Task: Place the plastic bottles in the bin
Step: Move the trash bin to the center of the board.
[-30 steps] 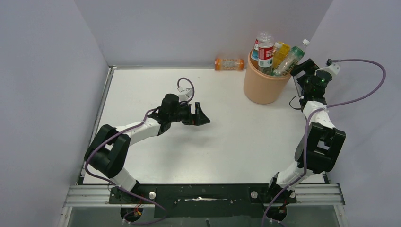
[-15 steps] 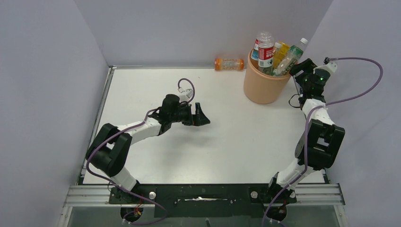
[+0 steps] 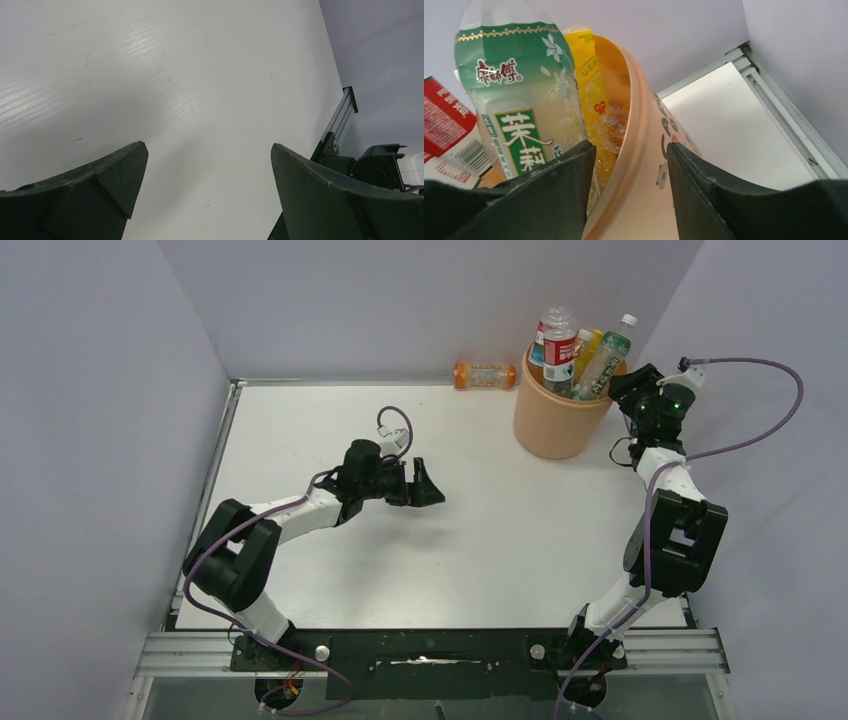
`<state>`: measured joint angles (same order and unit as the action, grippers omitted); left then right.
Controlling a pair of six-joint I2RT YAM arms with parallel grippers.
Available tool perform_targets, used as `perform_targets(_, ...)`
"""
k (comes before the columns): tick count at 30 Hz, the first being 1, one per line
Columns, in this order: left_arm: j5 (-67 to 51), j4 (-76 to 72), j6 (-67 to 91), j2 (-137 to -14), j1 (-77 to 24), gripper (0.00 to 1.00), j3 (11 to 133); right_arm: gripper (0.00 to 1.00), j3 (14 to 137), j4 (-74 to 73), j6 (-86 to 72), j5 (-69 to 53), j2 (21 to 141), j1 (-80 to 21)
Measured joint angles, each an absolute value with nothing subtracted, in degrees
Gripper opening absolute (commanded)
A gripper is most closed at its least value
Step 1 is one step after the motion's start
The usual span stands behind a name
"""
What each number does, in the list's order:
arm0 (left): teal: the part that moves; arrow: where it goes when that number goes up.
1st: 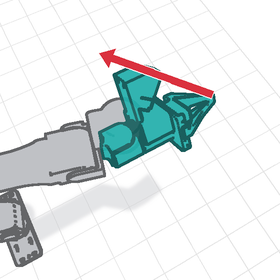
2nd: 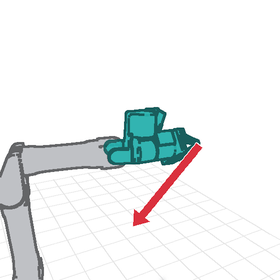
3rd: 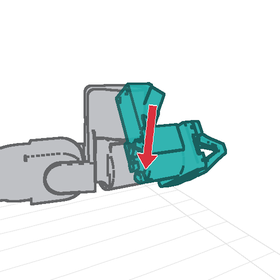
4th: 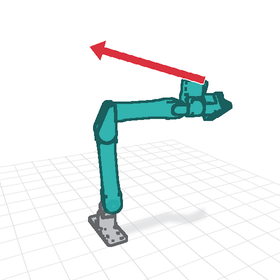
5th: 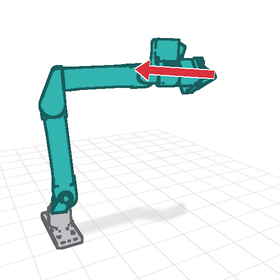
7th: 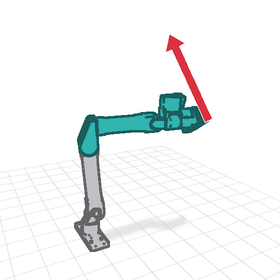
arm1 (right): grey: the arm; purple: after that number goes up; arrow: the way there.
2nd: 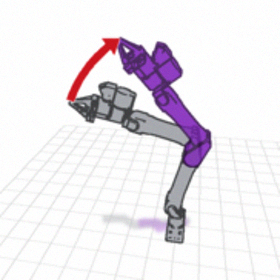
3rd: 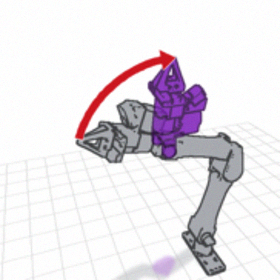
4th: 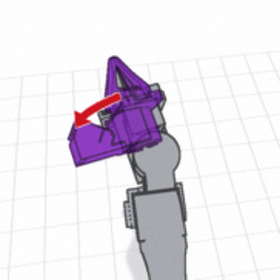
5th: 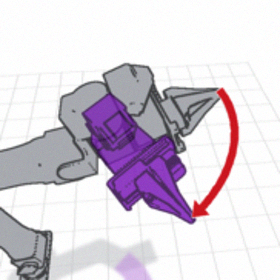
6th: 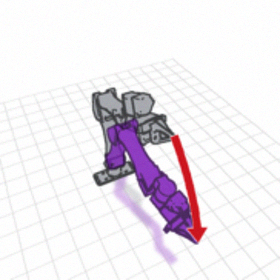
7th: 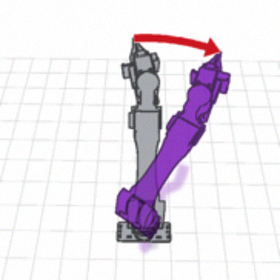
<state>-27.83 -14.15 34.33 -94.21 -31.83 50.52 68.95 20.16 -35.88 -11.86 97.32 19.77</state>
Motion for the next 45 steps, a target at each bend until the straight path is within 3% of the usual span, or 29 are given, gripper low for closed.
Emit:
perform_targets(29,-27.9,-14.5,35.0,-94.6,-33.2,0.97,50.5,0.52,64.1,20.1,-33.5,-14.2,92.9,9.9)
perform_targets(45,-26.9,-12.3,35.0,-91.9,-33.7,0.97,50.5,0.52,64.2,19.7,-33.4,-13.7,92.6,-0.4)
